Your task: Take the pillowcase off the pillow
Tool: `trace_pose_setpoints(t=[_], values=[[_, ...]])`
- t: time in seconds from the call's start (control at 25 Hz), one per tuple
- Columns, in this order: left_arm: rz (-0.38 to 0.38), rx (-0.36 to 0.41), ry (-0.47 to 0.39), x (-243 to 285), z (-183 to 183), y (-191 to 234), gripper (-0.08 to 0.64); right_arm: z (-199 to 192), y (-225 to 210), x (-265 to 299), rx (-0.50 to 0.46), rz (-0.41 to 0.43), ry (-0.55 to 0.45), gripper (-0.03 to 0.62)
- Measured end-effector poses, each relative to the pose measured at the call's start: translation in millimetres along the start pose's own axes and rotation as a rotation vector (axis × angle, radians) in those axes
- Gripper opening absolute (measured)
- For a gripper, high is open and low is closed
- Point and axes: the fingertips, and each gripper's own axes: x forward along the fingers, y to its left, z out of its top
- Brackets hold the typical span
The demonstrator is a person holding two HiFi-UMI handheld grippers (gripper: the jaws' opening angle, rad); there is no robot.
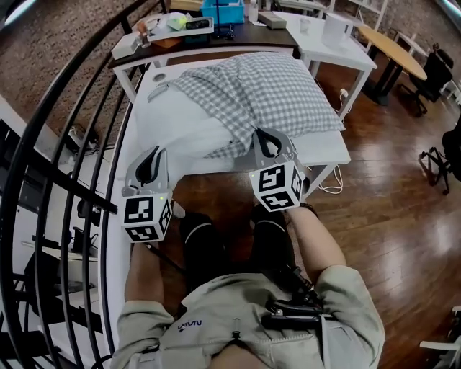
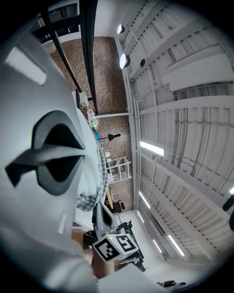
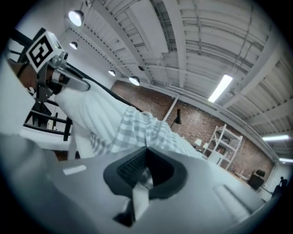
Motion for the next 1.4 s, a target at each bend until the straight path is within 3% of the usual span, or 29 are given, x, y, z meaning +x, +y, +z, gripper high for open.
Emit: trace_pose_setpoints(t=[0.16,0.36,0.48,0.6,0.68,0.76,0.84,1.08,1.28,1.4], values=[[0.001,-0.075,0.034,-2.7,-16.2,22.6,0.023,-26.5,-28.3,6.3,-0.012,-0.058,0.068,0.006],[-0.037,-0.229,0.144,-1.7,-85.1,16.1,0.025,-72.7,-7.9,18.6,0.016,-0.022,0.169,0.006],[-0.063,-0.224,0.154,1.6,-92.6,0.3,0.031,-81.8,-1.7,16.1,0.028,-0.005,0.169,0.006],[-0.123,-0.149,0.086,-9.7,-53.4,-20.9,0.091,-85.3,-0.5,12.2,0.038,0.013,0.16,0.006],[-0.153,-0.112,-0.057,-25.6,-1.8,-30.1,0.146,-87.1,1.1,9.0,0.055,0.026,0.149,0.006],[-0.134,-0.086,-0.188,-30.8,45.1,-24.0,0.144,-87.1,1.8,8.0,0.075,0.034,0.136,0.006],[-0.089,-0.054,-0.219,-13.9,67.3,-6.4,0.151,-84.9,1.1,8.1,0.091,0.043,0.127,0.006],[-0.052,-0.011,0.005,94.3,51.2,48.4,0.229,-55.0,2.4,-6.4,0.115,0.117,0.054,0.017],[-0.113,-0.02,0.21,152.8,2.1,53.6,0.318,41.1,-25.0,-30.1,0.12,0.18,-0.19,0.026],[-0.183,-0.064,0.223,159.0,-18.0,40.9,0.257,98.9,-33.4,-12.4,0.054,0.223,-0.279,0.071]])
